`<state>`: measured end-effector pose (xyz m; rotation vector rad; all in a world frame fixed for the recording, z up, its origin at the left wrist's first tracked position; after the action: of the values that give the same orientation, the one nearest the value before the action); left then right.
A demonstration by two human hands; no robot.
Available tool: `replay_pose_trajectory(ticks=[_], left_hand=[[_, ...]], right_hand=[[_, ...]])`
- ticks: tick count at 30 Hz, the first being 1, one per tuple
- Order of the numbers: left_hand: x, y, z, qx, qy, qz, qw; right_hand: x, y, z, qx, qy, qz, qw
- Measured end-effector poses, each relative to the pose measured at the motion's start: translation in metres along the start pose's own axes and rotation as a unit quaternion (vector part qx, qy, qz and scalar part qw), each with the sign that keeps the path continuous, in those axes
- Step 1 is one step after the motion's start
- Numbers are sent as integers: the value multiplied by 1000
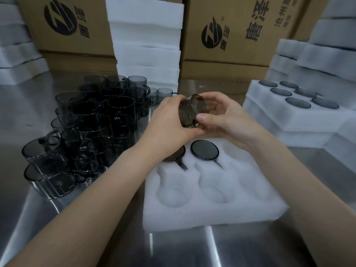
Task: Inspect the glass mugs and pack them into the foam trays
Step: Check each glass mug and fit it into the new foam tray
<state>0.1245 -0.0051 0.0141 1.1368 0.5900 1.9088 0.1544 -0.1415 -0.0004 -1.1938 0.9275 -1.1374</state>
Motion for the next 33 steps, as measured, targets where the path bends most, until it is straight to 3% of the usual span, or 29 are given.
replay_pose_trajectory(ticks=[4, 12, 20, 27, 33], left_hand=[[-6, 4, 4, -14, -14, -38, 999], [-2, 1, 0, -58, 47, -37, 997], [1, 7, -2, -96, 52, -20, 994], [2, 2, -2, -66, 65, -24, 995], [9, -2, -3, -62, 94, -64, 992]], right_hand=[[6, -2, -2, 40, 35, -47, 997], [4, -5, -4, 80, 81, -110, 987], [14, -5, -2, 63, 136, -52, 987], [8, 6, 2, -8, 30, 113, 993], [-3, 4, 1, 5, -65, 173, 983]])
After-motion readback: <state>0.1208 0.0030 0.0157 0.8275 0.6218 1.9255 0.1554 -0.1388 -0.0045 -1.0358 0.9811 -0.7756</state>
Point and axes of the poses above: each hand's wrist, its own z-axis towards the middle knuckle, its own x-axis out of the back of the hand, y = z × x, the point moved 8 cm from there along z, towards the middle knuckle, and after that the axes turned 6 degrees about y, right-handed, at the moved point
